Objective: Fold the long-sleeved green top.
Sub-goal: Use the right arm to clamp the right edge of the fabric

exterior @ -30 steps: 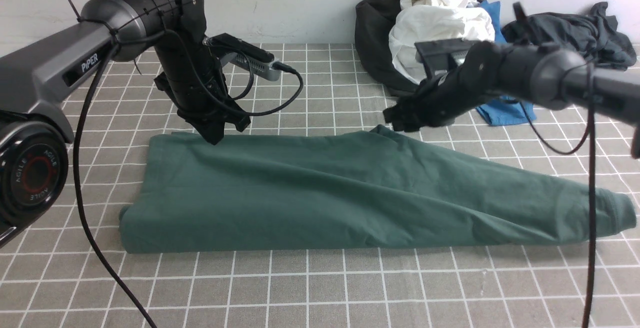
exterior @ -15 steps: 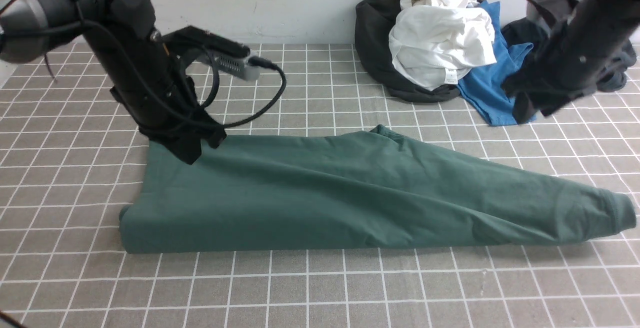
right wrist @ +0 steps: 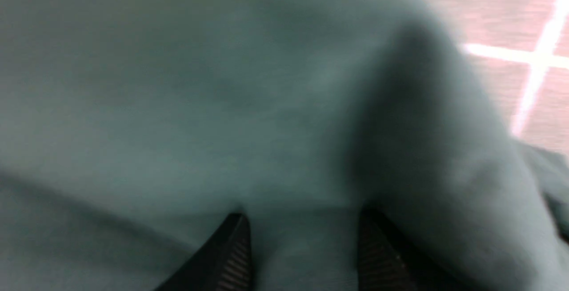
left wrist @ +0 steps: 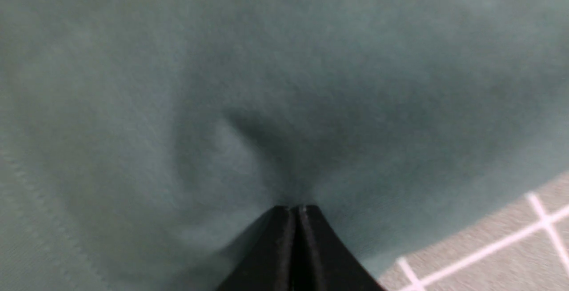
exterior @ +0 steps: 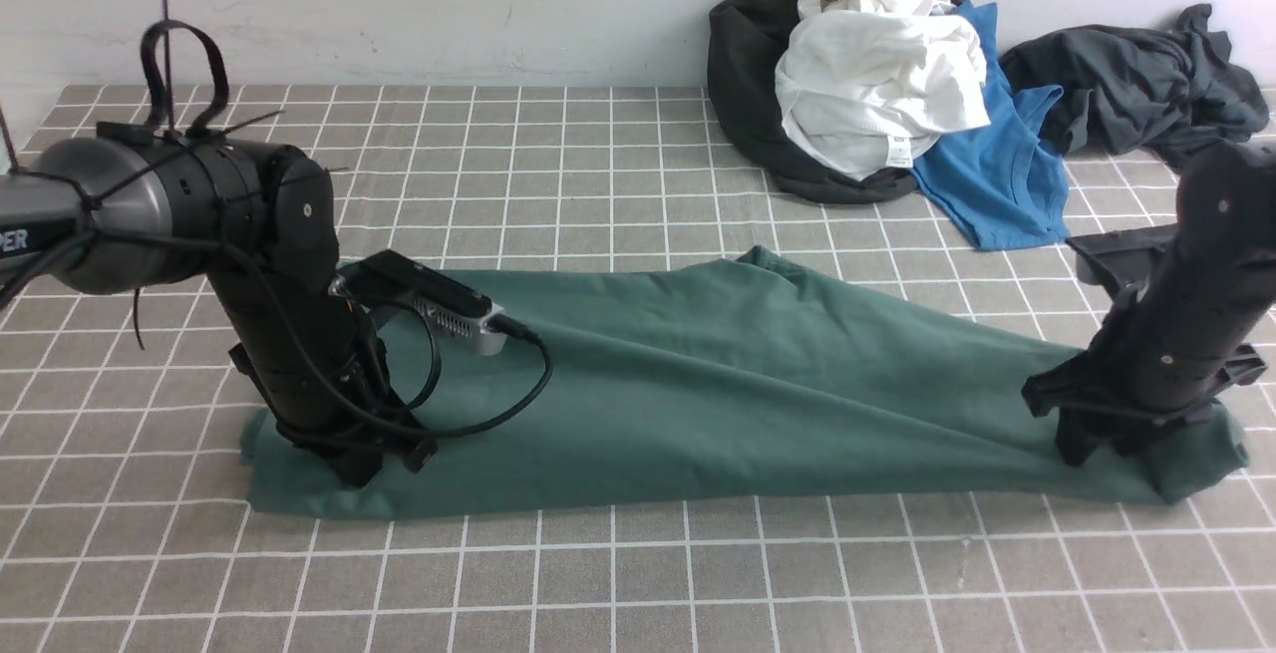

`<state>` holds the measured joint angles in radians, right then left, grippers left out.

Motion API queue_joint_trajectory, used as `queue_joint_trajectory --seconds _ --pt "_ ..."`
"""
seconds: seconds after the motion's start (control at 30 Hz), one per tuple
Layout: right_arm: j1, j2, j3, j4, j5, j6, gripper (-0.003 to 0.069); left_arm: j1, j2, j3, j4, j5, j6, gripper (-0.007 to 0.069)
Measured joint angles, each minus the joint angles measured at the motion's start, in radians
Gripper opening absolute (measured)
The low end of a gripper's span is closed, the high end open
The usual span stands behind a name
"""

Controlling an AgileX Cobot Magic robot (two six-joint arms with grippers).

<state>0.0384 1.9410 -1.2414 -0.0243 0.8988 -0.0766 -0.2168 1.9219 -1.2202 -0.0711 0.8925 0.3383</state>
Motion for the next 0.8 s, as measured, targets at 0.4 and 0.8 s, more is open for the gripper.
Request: queue_joint_trajectory --seconds 0.4,0.8 --pt "-0.067 -0.119 0.000 -0.054 -0.011 0.046 0.0328 0.000 0.018 -0.024 0.007 0.036 -0.004 -0.0007" --pt "-0.153 -0.042 0.002 0.024 -0.053 0.041 0.0521 0.000 -0.007 -0.008 0.018 0.030 -0.005 -0.0007"
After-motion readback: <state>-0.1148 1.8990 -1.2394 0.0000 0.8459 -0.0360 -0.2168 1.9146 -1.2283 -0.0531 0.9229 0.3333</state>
